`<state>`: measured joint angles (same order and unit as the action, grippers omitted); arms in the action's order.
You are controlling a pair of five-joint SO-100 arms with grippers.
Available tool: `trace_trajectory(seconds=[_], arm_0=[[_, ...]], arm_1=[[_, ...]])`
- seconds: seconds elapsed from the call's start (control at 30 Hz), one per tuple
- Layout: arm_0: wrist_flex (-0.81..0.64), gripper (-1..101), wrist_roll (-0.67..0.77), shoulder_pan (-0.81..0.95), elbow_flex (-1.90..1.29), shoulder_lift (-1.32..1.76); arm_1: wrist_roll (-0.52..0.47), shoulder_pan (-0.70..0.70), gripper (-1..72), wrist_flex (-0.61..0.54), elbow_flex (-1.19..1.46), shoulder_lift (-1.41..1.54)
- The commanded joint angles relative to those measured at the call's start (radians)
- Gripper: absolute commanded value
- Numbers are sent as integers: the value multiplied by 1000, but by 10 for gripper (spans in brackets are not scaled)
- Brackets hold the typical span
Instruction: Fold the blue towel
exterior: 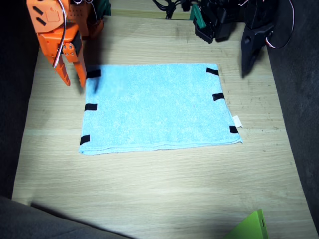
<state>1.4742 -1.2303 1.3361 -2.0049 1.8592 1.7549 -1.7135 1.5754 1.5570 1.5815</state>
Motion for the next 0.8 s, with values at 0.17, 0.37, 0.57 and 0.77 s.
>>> trace_trajectory(seconds=[0.17, 0.37, 0.57, 0.77], arm_0=[[31, 230, 14, -74, 120, -52], [3, 224, 17, -74, 83, -71], [-3, 220, 18, -72, 61, -44], [-3, 221, 21, -77, 35, -2]], arm_1=[[61, -78, 228, -25, 32, -84], [64, -60, 233, -155, 218, 18], [52, -25, 235, -216, 348, 83], [44, -32, 235, -229, 408, 118]])
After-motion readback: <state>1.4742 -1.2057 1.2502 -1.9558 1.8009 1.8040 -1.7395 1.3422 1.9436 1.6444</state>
